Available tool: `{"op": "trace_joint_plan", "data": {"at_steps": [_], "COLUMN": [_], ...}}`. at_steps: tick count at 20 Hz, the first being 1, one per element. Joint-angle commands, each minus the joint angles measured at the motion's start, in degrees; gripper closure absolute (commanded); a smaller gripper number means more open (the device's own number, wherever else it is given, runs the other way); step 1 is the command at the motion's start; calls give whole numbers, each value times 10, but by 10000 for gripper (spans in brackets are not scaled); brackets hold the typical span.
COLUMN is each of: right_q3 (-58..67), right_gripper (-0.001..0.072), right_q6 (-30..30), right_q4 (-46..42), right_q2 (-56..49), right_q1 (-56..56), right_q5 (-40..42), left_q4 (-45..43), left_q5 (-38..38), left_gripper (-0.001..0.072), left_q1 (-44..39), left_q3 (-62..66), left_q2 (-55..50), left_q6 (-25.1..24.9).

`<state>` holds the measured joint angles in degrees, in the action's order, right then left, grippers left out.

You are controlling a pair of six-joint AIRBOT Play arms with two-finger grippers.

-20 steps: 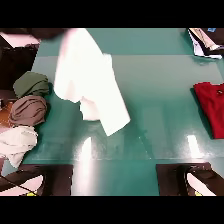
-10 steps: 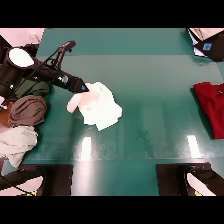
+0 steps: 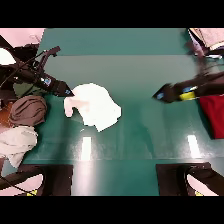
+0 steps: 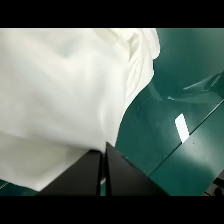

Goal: Fold the shirts.

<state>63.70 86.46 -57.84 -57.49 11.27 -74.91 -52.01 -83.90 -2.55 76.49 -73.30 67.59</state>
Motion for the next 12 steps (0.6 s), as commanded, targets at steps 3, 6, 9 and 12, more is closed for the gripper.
{"op": "trace_joint_plan", "data": {"at_steps": [3, 6, 9, 12], "right_q3": [-115, -102, -60, -15], "right_gripper": [263, 263, 263, 350], "right_q6": [-26, -43, -45, -45], "right_q4": [65, 100, 103, 101], "right_q2": [-116, -193, -258, -297], "right_q1": [141, 196, 224, 240], "right_q5": [189, 250, 262, 261], "left_q4": [16, 16, 16, 16], "left_q5": [-12, -11, -11, -12], "left_gripper": [685, 685, 685, 685], "left_q1": [9, 9, 9, 9], "left_q3": [0, 0, 0, 0], "left_q2": [2, 2, 2, 2], "left_q6": [0, 1, 1, 2]}}
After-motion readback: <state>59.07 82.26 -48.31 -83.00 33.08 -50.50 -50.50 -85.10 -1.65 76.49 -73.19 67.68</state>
